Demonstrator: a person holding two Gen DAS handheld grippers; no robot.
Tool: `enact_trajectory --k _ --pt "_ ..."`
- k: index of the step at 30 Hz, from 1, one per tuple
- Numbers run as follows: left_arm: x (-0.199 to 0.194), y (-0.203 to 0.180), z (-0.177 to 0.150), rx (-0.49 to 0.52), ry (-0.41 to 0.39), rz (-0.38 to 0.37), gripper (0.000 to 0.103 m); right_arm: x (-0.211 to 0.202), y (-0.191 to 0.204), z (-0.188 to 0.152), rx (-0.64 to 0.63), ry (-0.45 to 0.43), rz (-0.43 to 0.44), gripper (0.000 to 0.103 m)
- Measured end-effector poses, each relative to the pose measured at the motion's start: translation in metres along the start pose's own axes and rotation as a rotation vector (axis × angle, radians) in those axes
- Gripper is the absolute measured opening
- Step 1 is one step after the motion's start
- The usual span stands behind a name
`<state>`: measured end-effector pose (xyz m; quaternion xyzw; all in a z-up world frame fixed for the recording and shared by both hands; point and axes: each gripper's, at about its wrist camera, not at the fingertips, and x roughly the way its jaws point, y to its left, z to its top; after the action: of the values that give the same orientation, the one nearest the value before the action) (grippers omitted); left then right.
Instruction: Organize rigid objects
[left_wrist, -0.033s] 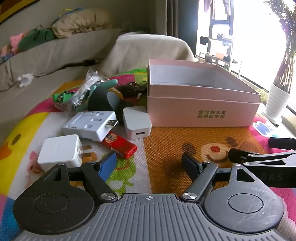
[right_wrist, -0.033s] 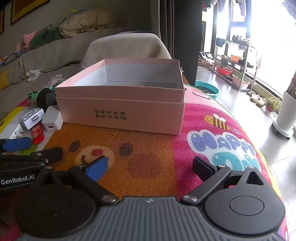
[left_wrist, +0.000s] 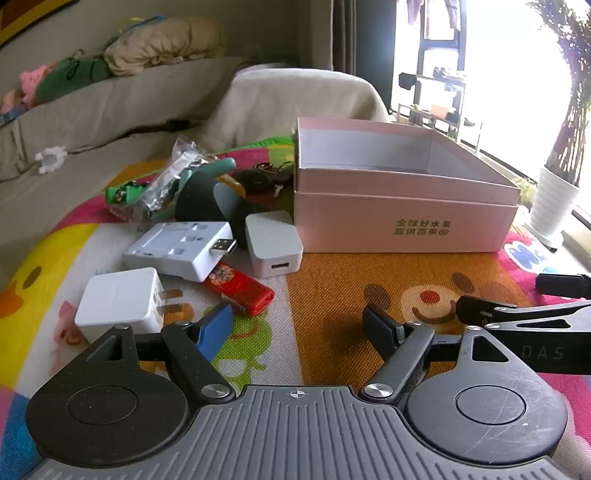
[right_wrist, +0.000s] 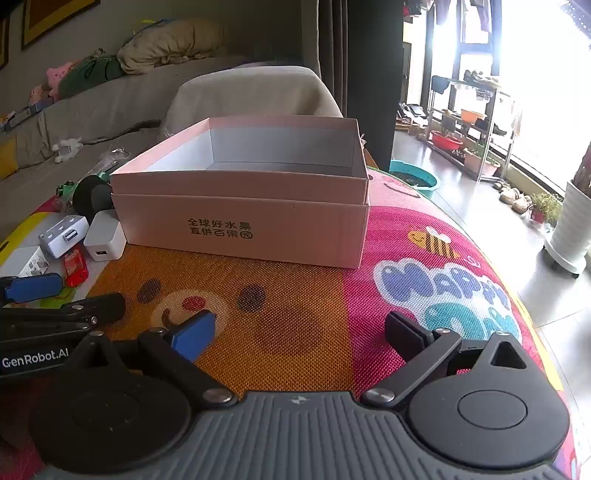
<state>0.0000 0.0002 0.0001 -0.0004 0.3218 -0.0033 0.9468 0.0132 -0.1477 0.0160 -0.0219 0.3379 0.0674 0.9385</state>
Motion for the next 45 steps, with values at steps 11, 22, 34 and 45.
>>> enact_trajectory --k 11,22,34,45 --pt "0.0022 -0.0033 -0.001 0.004 -0.001 0.003 0.083 0.0001 0.001 0.0002 -0.003 0.001 -0.002 0.099" --pt "0.0004 -0.0023 -0.0009 -0.003 -0.002 -0.002 0.083 -0.0001 -0.0002 0.0004 -0.002 0.001 -0.002 0.099" --pt "0.0003 -0.0012 -0.0009 -0.005 -0.002 -0.003 0.083 0.0002 -0.0003 0.0004 -0.002 0.001 -0.002 0.099" --pt "-0.001 -0.0002 -0.0001 -0.003 -0.002 -0.003 0.083 -0.0003 -0.0004 0.0004 -0.002 0.002 -0.002 0.099"
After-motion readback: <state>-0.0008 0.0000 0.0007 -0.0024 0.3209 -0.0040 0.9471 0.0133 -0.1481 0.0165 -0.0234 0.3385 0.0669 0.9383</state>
